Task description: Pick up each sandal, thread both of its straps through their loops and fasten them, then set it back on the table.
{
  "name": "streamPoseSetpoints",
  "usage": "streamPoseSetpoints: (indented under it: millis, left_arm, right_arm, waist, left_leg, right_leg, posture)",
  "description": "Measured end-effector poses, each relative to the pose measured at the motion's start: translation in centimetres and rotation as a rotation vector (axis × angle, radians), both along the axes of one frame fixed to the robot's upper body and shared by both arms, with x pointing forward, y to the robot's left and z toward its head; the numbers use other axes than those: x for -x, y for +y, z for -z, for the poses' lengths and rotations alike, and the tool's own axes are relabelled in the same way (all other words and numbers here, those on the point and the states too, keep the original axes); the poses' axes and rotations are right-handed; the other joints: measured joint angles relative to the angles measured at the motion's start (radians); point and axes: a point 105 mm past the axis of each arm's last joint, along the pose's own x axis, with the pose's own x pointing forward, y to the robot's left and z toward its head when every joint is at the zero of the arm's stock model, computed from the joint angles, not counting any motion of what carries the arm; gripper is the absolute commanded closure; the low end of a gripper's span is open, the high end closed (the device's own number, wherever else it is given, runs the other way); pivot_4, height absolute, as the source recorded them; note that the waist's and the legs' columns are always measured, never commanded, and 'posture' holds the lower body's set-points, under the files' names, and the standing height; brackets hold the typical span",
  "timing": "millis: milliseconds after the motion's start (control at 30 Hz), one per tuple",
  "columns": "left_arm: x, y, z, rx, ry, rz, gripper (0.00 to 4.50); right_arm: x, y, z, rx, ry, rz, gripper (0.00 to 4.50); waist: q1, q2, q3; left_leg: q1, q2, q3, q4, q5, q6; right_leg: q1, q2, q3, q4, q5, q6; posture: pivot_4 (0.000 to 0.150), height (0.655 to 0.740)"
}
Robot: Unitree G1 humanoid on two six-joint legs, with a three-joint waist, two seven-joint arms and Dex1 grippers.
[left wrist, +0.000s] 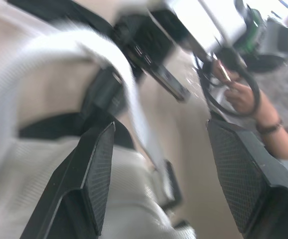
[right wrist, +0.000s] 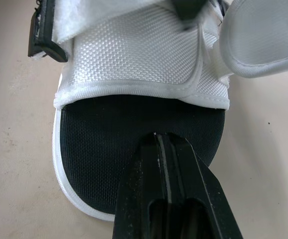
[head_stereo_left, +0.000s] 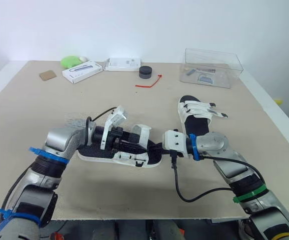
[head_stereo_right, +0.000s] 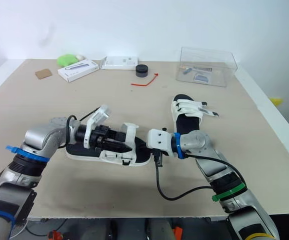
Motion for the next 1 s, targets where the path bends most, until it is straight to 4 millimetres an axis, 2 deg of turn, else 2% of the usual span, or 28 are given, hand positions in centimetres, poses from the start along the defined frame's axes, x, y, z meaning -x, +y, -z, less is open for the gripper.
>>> streamPoseSetpoints:
  millis: [67, 100, 167, 200, 300, 333, 767, 967, 1000]
  left_arm:
    - [-0.1, 0.0, 0.0, 0.003, -0.001, -0.001, 1.49]
    - [-0.1, 0.0, 0.1, 0.005, 0.003, -0.004, 1.87]
    - [-0.3, 0.0, 0.2, 0.007, 0.008, -0.008, 2.31]
    - [-0.3, 0.0, 0.3, 0.008, 0.009, -0.009, 2.87]
    - [-0.4, 0.0, 0.4, -0.003, -0.009, -0.011, 3.94]
    - [-0.4, 0.0, 0.4, -0.006, -0.015, -0.005, 4.42]
    - [2.2, 0.4, 2.5, -0.089, -0.068, 0.084, 4.42]
    - [2.2, 0.4, 2.5, -0.102, -0.101, 0.073, 4.42]
    - [2.3, 0.5, 2.4, -0.108, -0.103, 0.072, 4.19]
  right_arm:
    - [0.0, 0.0, 0.0, 0.0, 0.0, -0.001, 4.5]
    - [0.0, 0.0, 0.0, 0.0, 0.0, 0.0, 4.5]
    - [0.0, 0.0, 0.0, 0.0, -0.001, 0.001, 4.5]
    - [0.0, 0.0, 0.0, 0.0, -0.001, 0.001, 4.5]
    - [0.0, 0.0, 0.0, 0.0, -0.001, 0.0, 4.5]
    - [0.0, 0.0, 0.0, 0.0, -0.001, 0.0, 4.5]
    - [0.0, 0.1, 0.0, 0.002, -0.005, -0.007, 4.5]
    - [-0.1, 0.2, -0.1, 0.01, -0.008, -0.018, 4.5]
    - [-0.2, 0.2, -0.1, 0.011, -0.01, -0.021, 4.5]
  waist:
    - [0.0, 0.0, 0.0]
    - [0.0, 0.0, 0.0]
    - [0.0, 0.0, 0.0]
    - [0.0, 0.0, 0.0]
    - [0.0, 0.0, 0.0]
    - [0.0, 0.0, 0.0]
    - [0.0, 0.0, 0.0]
    - [0.0, 0.0, 0.0]
    - [0.0, 0.0, 0.0]
  left_leg:
    - [0.0, 0.0, 0.0, 0.0, 0.0, 0.0]
    - [0.0, 0.0, 0.0, 0.0, 0.0, 0.0]
    - [0.0, 0.0, 0.0, 0.0, 0.0, 0.0]
    - [0.0, 0.0, 0.0, 0.0, 0.0, 0.0]
    - [0.0, 0.0, 0.0, 0.0, 0.0, 0.0]
    - [0.0, 0.0, 0.0, 0.0, 0.0, 0.0]
    - [0.0, 0.001, 0.0, 0.0, 0.0, 0.0]
    - [0.001, 0.001, 0.0, 0.0, 0.0, 0.0]
    - [0.001, 0.001, 0.0, 0.0, 0.0, 0.0]
  right_leg:
    - [0.0, 0.0, 0.0, 0.0, 0.0, 0.0]
    - [0.0, 0.0, 0.0, 0.0, 0.0, 0.0]
    - [0.0, 0.0, 0.0, 0.0, 0.0, 0.0]
    - [0.0, 0.0, 0.0, 0.0, 0.001, 0.0]
    - [0.0, 0.0, 0.0, 0.0, 0.0, 0.0]
    - [0.0, 0.0, 0.0, 0.0, 0.0, 0.0]
    - [0.0, 0.0, 0.001, 0.0, 0.0, 0.0]
    - [0.0, 0.001, 0.0, 0.0, 0.0, -0.001]
    - [0.0, 0.001, 0.001, 0.0, 0.0, -0.001]
  posture:
    - [0.15, 0.74]
    - [0.15, 0.74]
    - [0.15, 0.74]
    - [0.15, 0.74]
    - [0.15, 0.74]
    - [0.15, 0.74]
    - [0.15, 0.74]
    - [0.15, 0.74]
    - [0.15, 0.74]
